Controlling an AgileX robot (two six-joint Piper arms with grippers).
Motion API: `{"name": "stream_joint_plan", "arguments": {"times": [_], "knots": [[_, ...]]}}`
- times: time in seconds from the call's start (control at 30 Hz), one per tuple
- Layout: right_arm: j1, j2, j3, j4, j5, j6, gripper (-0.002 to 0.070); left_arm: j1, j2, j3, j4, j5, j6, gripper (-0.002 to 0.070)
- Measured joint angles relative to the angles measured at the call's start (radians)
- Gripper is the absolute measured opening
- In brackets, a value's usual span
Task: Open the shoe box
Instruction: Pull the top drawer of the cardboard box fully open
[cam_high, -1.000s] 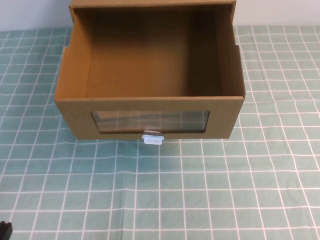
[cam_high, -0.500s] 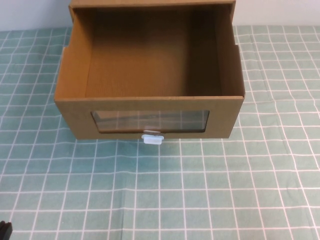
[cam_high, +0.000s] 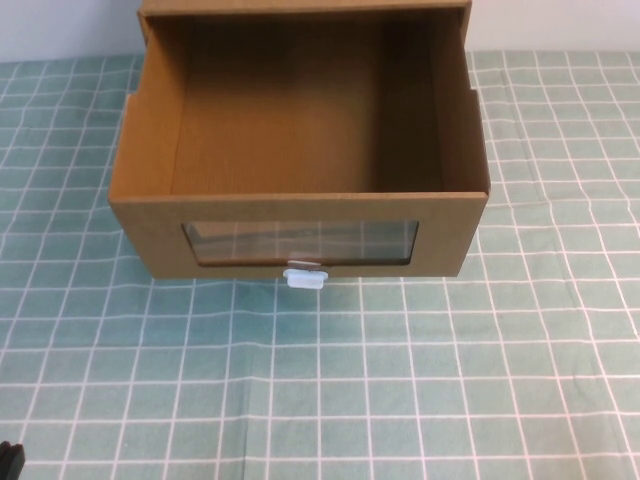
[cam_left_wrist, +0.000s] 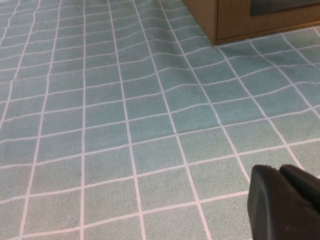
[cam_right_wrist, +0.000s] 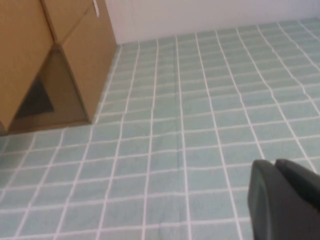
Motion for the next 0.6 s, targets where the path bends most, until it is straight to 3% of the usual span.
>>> {"name": "stream_joint_plan", "arguments": {"times": [0.17,0.6], "knots": [[0.0,-0.002,0.127,-0.053,-0.052,-0.002,-0.0014,0.0,0.0,0.0,0.0,-0.002,0.0,-0.0005],[0.0,-0.002,0.129,-0.106,0.036,-0.143,-0.0013,0.0,0.0,0.0,0.0,-0.002,0.0,-0.0005]]}}
